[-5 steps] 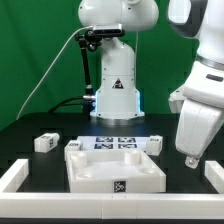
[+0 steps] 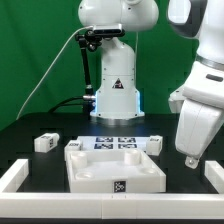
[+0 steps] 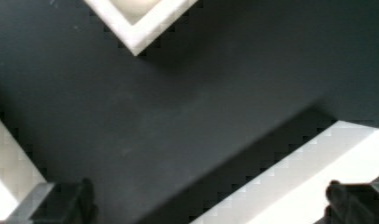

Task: Assemble one leg

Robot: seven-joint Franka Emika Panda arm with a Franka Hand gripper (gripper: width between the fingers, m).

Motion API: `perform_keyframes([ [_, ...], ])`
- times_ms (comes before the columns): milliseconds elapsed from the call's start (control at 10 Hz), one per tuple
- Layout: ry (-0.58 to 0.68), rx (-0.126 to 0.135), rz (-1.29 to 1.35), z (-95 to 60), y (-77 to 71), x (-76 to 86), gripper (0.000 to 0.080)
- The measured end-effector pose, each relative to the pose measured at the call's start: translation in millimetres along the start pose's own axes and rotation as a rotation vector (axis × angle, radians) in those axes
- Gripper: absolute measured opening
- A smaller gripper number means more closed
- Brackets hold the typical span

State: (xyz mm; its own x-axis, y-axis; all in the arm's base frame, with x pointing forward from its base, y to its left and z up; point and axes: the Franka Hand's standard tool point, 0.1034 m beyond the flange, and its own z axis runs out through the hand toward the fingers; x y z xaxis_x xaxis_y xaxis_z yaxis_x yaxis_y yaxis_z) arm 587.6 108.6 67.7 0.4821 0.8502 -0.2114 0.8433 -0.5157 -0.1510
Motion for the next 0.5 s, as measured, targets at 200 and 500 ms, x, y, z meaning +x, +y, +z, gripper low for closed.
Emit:
perform_keyframes([
  [200, 0.069, -0.062, -0.076, 5.0, -1.4, -7.0, 0.065],
  [500, 0.128, -0.148, -0.281, 1.9, -11.5, -51.3, 0.065],
])
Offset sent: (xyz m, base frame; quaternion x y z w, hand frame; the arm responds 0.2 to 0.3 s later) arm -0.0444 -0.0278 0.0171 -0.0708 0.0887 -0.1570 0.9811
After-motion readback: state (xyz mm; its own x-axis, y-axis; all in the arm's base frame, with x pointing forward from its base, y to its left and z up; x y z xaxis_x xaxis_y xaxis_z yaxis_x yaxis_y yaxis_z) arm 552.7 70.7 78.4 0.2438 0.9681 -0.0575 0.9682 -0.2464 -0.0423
